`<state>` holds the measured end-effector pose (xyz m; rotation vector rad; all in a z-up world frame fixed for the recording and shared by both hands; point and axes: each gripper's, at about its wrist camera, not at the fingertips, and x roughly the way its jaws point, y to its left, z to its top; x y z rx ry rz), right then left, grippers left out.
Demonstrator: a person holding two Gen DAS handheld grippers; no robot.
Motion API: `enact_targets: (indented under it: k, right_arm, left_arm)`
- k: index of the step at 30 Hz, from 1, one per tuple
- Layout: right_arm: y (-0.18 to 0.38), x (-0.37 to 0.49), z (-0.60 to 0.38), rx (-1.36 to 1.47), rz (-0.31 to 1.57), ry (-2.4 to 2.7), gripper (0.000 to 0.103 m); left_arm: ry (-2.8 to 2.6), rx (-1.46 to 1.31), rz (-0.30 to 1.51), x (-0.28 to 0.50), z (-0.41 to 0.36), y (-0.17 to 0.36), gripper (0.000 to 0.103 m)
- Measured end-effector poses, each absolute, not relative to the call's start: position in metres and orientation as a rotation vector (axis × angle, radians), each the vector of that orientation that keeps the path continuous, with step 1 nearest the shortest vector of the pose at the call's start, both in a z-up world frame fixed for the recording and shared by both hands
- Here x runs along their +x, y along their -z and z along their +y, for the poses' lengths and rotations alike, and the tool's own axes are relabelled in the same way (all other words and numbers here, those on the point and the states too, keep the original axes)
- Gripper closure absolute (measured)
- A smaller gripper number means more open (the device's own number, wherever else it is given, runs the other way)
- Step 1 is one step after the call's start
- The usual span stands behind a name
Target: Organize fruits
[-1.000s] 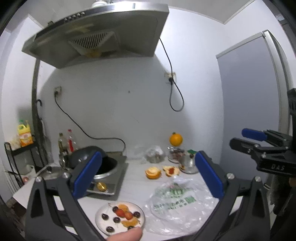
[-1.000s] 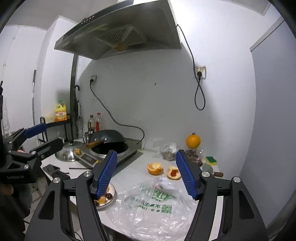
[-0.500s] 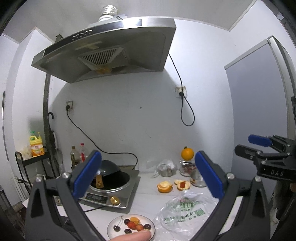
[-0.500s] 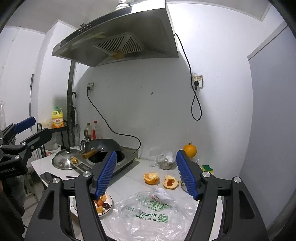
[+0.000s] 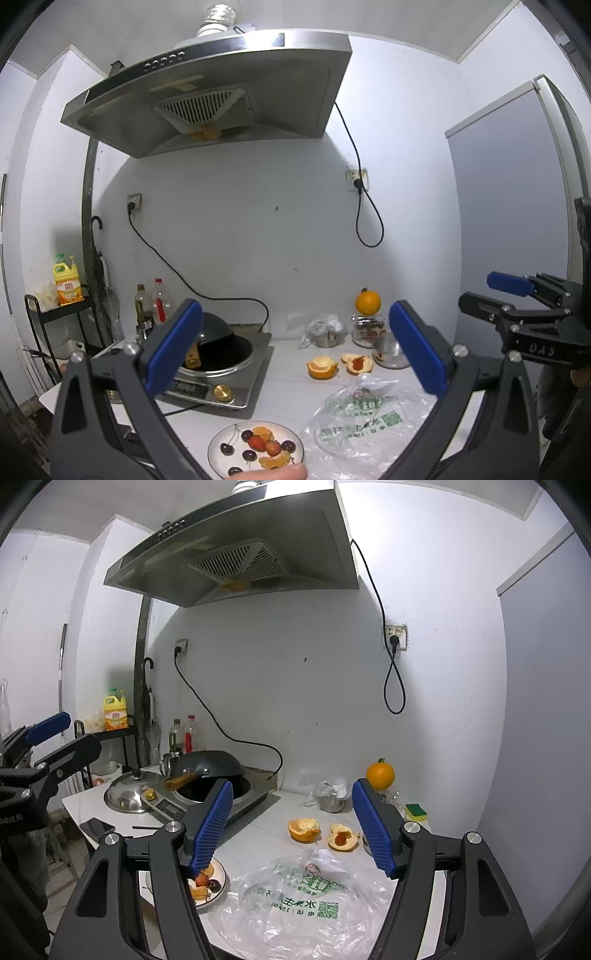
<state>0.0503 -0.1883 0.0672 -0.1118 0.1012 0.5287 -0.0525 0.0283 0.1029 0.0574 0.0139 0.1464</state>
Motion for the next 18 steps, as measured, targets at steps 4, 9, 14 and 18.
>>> enact_targets:
  k: [4,9,14,18]
  right_arm:
    - [-0.0669,0.0495,-0.1886,-0.114,0.100,-0.528,0.033]
    - [-0.0660,0.0489,-0.1901,-0.113,0.099,-0.527,0.033]
    - [-0.0660,0.0483,-0.1908,-0.112,0.097,-0.526,0.033]
    - [-0.0627,0.0481,-0.1952,-0.105,0.098,-0.524,0.033]
  left_arm:
    - [-0.149,0.061,0.013,-0.0516,0.0272,-0.1034,0.001]
    - [-0.142,0.066,0.022,-0.0496,0.0227,-0.1013,0.001]
    - [-0.134,0.061,0.032,-0.0469,0.0216,-0.0987,0.001]
    - [-0.133,0.063,0.036,-0.0446,0.0201,-0.0973,0.001]
